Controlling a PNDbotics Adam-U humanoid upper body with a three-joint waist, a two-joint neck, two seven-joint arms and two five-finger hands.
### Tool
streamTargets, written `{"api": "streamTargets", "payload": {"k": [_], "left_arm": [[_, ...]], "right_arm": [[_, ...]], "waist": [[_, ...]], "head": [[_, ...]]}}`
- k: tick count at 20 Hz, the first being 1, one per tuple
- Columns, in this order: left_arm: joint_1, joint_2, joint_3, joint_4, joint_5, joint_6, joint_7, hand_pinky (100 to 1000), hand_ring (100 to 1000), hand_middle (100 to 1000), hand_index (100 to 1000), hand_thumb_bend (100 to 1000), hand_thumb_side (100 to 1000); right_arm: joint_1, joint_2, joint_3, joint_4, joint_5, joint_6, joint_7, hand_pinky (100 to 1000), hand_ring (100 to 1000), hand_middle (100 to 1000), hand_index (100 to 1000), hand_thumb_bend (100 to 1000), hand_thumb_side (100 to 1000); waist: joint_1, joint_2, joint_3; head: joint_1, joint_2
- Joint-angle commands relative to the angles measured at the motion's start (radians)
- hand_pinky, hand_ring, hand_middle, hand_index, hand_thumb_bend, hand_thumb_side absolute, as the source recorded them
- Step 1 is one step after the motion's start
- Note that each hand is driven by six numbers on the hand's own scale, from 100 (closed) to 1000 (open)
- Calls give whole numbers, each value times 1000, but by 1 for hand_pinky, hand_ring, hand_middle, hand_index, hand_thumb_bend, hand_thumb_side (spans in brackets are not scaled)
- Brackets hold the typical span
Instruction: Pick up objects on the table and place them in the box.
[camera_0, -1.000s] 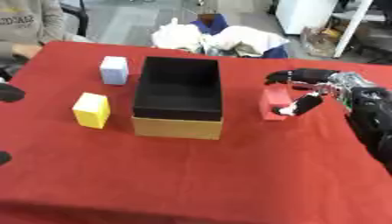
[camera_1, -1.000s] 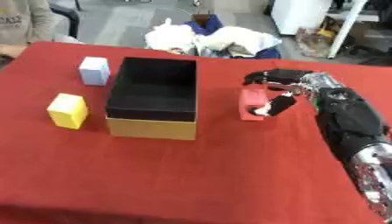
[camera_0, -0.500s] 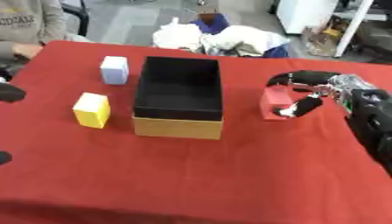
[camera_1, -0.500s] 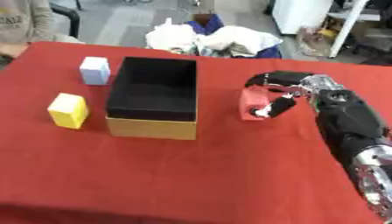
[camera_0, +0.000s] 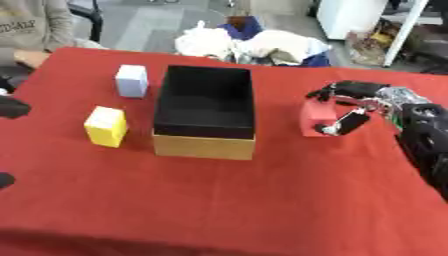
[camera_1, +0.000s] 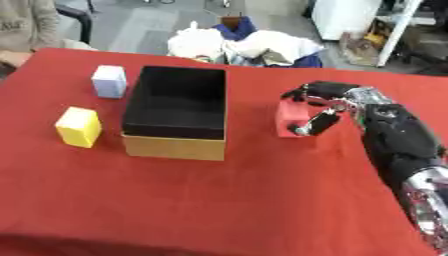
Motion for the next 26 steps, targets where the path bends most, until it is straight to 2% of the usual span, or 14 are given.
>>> {"api": "streamTargets", "payload": {"k": [1, 6, 12, 18, 26], "left_arm": [[-13, 33, 11, -9, 7, 2, -1, 741, 766, 839, 944, 417, 680], [-12, 34, 12, -9, 8, 2, -1, 739, 765, 839, 944, 419, 677], [-11, 37, 11, -9, 11, 2, 0, 739, 765, 839, 944, 411, 672], [-12, 41, 11, -10, 16, 2, 1, 738, 765, 839, 944, 417, 661], [-26, 46, 5, -14, 25, -1, -2, 737, 764, 838, 944, 425, 650]], "right_arm": [[-17, -28, -7, -14, 8, -3, -24, 755, 620, 523, 945, 272, 381], [-18, -29, -15, -28, -6, -16, -55, 727, 578, 440, 921, 232, 253], [-38, -23, -34, -72, -54, -39, -46, 720, 558, 417, 854, 204, 224], [-72, -1, -48, -128, -117, -75, -1, 724, 555, 412, 849, 193, 195], [-133, 61, -61, -210, -201, -112, 67, 729, 560, 418, 856, 215, 175]], "waist": [[6, -10, 0], [7, -11, -1], [7, -17, -1], [6, -23, 2], [7, -26, 21]], "head": [[-1, -6], [0, -5], [-1, -2], [-4, 1], [-18, 0]]}}
